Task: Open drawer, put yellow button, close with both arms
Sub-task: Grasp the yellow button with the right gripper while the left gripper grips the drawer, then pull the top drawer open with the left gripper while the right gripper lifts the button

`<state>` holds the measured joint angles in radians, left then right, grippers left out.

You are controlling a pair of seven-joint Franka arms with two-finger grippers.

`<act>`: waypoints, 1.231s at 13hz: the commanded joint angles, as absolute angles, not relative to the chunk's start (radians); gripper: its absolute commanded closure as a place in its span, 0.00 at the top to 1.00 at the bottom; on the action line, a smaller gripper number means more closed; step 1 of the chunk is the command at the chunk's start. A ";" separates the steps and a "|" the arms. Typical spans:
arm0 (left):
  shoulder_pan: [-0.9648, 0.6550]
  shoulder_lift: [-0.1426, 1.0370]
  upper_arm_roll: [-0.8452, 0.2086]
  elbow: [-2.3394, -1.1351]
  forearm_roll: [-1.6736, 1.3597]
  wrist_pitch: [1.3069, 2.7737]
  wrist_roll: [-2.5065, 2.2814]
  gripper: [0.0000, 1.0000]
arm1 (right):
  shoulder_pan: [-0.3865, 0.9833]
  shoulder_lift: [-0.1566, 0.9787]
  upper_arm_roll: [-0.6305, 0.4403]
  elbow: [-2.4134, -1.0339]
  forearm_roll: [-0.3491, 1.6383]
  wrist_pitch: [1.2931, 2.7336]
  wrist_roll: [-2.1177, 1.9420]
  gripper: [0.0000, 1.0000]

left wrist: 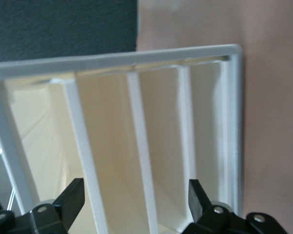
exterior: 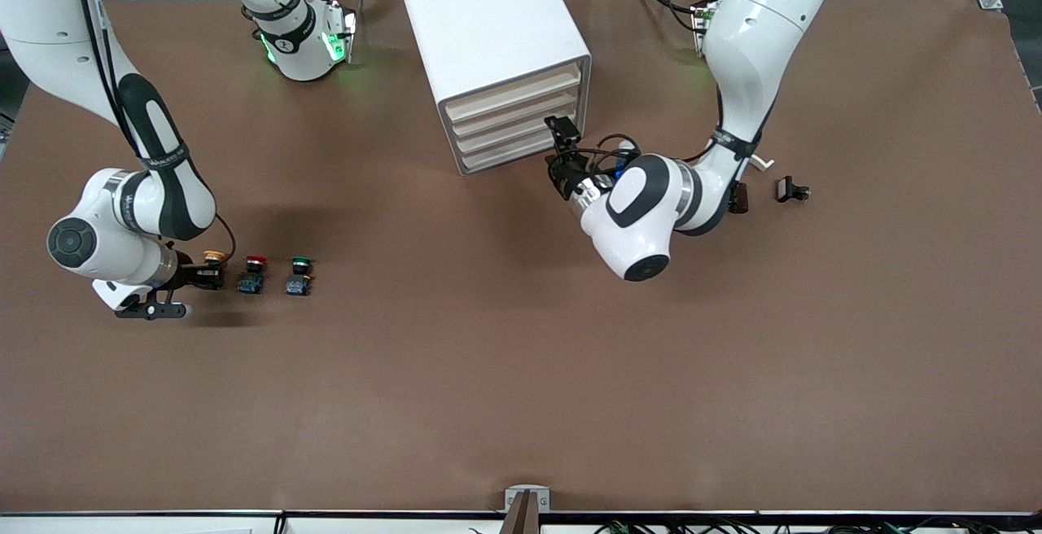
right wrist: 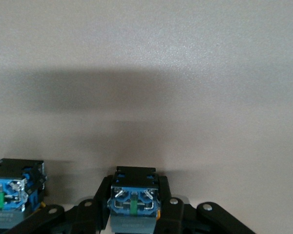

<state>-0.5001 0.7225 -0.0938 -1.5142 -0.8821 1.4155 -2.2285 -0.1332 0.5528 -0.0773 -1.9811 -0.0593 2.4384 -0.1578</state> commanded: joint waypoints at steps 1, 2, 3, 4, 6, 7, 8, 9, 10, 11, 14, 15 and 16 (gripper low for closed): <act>-0.521 0.745 -0.086 -1.486 -0.942 1.370 -2.337 0.80 | -0.149 0.512 -0.061 -1.997 -0.060 2.412 -0.156 0.19; -0.528 0.746 -0.086 -1.486 -0.949 1.367 -2.354 0.73 | -0.149 0.488 -0.061 -1.996 -0.060 2.383 -0.156 0.19; -0.535 0.744 -0.086 -1.486 -0.960 1.347 -2.371 0.70 | -0.147 0.464 -0.060 -1.993 -0.060 2.341 -0.155 0.19; -0.548 0.744 -0.086 -1.486 -0.966 1.329 -2.381 0.65 | -0.146 0.439 -0.060 -1.990 -0.060 2.301 -0.153 0.18; -0.575 0.745 -0.086 -1.489 -0.966 1.324 -2.393 0.60 | -0.140 0.394 -0.058 -1.982 -0.032 2.246 -0.150 0.17; -0.583 0.746 -0.086 -1.488 -0.966 1.321 -2.398 0.59 | -0.132 0.378 -0.058 -1.977 -0.003 2.215 -0.150 0.17; -0.584 0.744 -0.087 -1.488 -0.969 1.319 -2.399 0.59 | -0.129 0.362 -0.058 -1.970 0.012 2.177 -0.149 0.17; -0.594 0.744 -0.094 -1.488 -0.973 1.310 -2.399 0.57 | -0.126 0.347 -0.058 -1.962 0.018 2.136 -0.138 0.17; -0.601 0.744 -0.100 -1.489 -0.974 1.309 -2.401 0.55 | -0.111 0.325 -0.058 -1.953 0.020 2.094 -0.112 0.17; -0.615 0.744 -0.100 -1.489 -0.974 1.307 -2.404 0.54 | -0.100 0.304 -0.058 -1.950 0.020 2.062 -0.082 0.17; -0.627 0.744 -0.100 -1.489 -0.971 1.305 -2.427 0.26 | -0.052 0.226 -0.058 -1.945 0.020 1.968 0.023 0.17; -0.626 0.745 -0.100 -1.491 -0.968 1.305 -2.427 0.17 | -0.032 0.203 -0.058 -1.944 0.020 1.938 0.067 0.17; -0.621 0.747 -0.097 -1.493 -0.963 1.307 -2.427 0.09 | -0.017 0.183 -0.058 -1.944 0.020 1.921 0.105 0.17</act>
<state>-0.6259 0.7347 -0.1016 -1.5112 -0.9553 1.3248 -2.4054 -0.0483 0.2447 -0.0561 -1.9293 0.0134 1.9626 0.0273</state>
